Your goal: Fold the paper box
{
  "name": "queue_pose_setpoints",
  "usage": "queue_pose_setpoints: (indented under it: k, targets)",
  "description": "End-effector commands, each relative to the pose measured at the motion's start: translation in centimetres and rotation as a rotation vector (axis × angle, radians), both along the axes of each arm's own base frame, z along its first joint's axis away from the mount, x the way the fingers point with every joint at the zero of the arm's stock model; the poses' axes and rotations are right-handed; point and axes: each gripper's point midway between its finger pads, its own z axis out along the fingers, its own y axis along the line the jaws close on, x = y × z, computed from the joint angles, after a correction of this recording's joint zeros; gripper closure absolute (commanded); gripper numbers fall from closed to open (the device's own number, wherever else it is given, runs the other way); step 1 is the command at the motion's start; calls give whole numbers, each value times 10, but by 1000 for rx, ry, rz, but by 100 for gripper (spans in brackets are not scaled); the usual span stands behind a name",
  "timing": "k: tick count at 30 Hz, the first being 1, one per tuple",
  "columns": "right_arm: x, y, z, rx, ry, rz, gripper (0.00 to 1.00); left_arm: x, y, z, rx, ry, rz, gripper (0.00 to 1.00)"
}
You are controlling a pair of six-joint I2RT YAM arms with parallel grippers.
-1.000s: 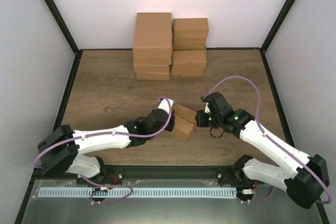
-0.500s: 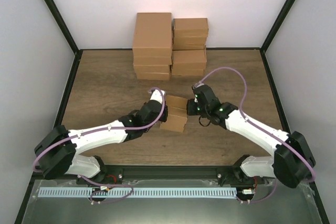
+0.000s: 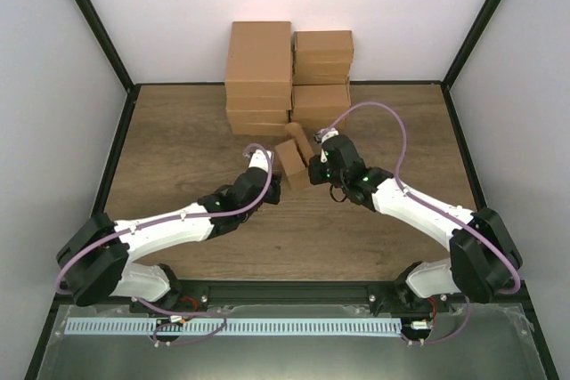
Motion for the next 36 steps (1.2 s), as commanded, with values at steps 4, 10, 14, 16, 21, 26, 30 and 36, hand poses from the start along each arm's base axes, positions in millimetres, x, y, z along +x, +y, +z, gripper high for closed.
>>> queue_pose_setpoints:
  k: [4, 10, 14, 16, 21, 26, 30, 36]
  targets:
    - [10, 10, 22, -18, -128, 84, 99, -14, 13, 16, -70, 71, -6, 39]
    - [9, 13, 18, -32, -135, 113, 99, -14, 29, 29, -83, 162, -37, 12]
    - [9, 14, 19, -33, -137, 119, 99, -7, 36, 39, -99, 231, -96, 14]
    - [9, 15, 17, -34, -134, 124, 99, -3, 36, 39, -92, 268, -128, 21]
    - [9, 16, 14, -42, -129, 132, 99, 11, 31, 29, -7, 308, -174, 29]
    - [7, 18, 13, -52, -108, 152, 98, 37, 38, 38, -74, 278, -182, 33]
    - [4, 21, 11, -52, -78, 173, 81, 47, 39, 23, -155, 342, -196, 36]
    - [8, 24, 11, -52, -61, 182, 75, 46, 27, -7, -221, 415, -227, 42]
